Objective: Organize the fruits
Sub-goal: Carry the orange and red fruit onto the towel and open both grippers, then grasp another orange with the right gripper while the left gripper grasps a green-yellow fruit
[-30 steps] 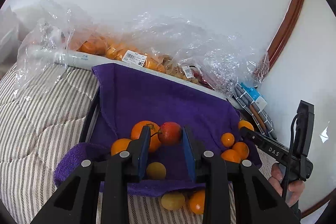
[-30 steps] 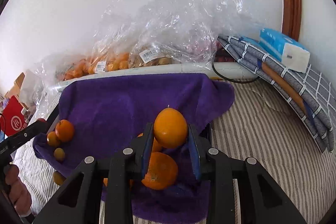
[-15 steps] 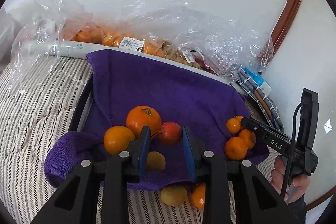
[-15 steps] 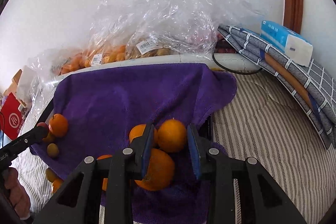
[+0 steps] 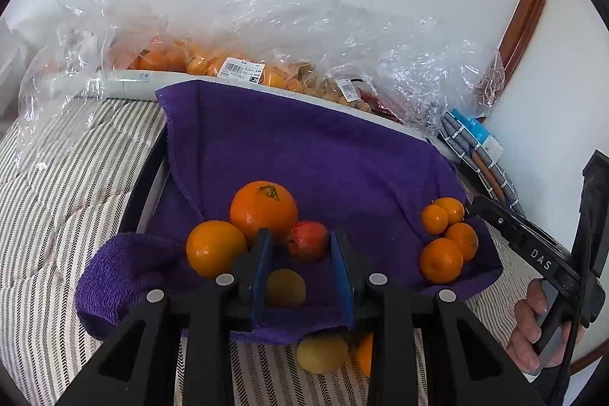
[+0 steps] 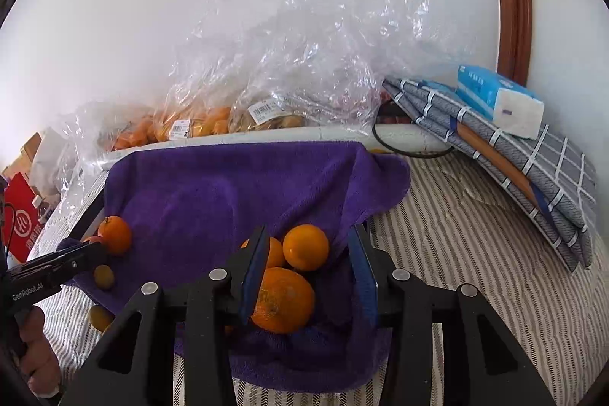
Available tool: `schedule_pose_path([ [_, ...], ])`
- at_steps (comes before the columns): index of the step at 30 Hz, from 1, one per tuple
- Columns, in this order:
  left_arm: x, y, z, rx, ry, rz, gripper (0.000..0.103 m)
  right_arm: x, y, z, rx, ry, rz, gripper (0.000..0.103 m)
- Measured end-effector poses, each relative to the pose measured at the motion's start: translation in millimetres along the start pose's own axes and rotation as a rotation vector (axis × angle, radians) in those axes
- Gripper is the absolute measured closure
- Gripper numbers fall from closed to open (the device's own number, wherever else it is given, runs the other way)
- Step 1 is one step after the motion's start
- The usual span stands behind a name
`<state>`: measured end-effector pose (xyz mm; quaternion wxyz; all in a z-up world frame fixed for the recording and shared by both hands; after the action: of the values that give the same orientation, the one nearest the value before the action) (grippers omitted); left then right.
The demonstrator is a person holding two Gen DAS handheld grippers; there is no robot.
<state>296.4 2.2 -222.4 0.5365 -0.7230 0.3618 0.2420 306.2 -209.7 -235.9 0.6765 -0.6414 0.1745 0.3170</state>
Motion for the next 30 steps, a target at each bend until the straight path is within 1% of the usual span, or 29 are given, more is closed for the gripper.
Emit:
schedule_pose_path([
  [2,-1.0,-0.3,-0.5,0.001,0.005,-0.004,0.073,-5.9,-0.3,0.2,0.0,0.009,-0.014,0.06],
  [4,-1.8,-0.5,-0.9,0.004,0.003,-0.007,0.072,-12.1,-0.3,2.2,0.012,-0.002,-0.017,0.06],
  [7,-5.7,-2.1,0.4,-0.005,0.005,-0.015,0.063,-20.4,5.8,11.5,0.025,-0.036,0.005,0.06],
  [8,-7.9,-2.8,1.3,-0.013,0.015,-0.018,0.061,-23.1,9.2,16.7,0.018,-0.046,0.013,0.06],
  [11,-17.7,-6.2,4.7,-0.036,0.046,-0.035,0.061,-31.7,21.8,35.6,-0.017,-0.053,0.039,0.06],
  [13,-27.3,-8.8,7.3,-0.042,0.048,-0.06,0.061,-39.0,30.2,47.9,-0.028,-0.066,0.044,0.06],
  [16,-44.7,-13.9,11.2,-0.039,0.011,-0.109,0.061,-48.1,41.7,65.1,-0.022,-0.096,0.063,0.06],
  [17,-49.0,-14.3,12.7,-0.037,-0.006,-0.114,0.061,-49.1,45.0,70.3,-0.021,-0.103,0.075,0.06],
  [20,-60.1,-9.4,19.4,-0.034,-0.031,-0.105,0.061,-50.1,57.5,90.6,-0.041,-0.119,0.105,0.063],
  [25,-78.2,11.8,37.6,0.01,-0.087,-0.082,0.061,-42.5,74.1,121.7,-0.075,-0.156,0.138,0.067],
  [27,-84.4,20.5,46.8,0.015,-0.098,-0.075,0.061,-36.7,77.6,131.8,-0.081,-0.173,0.152,0.068],
  [30,-90.0,29.2,58.5,0.016,-0.11,-0.061,0.061,-25.8,81.1,140.7,-0.083,-0.166,0.172,0.071],
])
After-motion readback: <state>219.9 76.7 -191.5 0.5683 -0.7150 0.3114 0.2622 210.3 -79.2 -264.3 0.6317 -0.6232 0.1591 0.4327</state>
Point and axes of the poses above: each gripper's, at about its wrist camera, not at the fingertips, and x roughly the way its jaws point, z to its left, y to its underside, the point moved 6 cm from there along x, roughly the way its jaws point, and after that the axes turned 6 degrees about z, right-handed, at the moved point
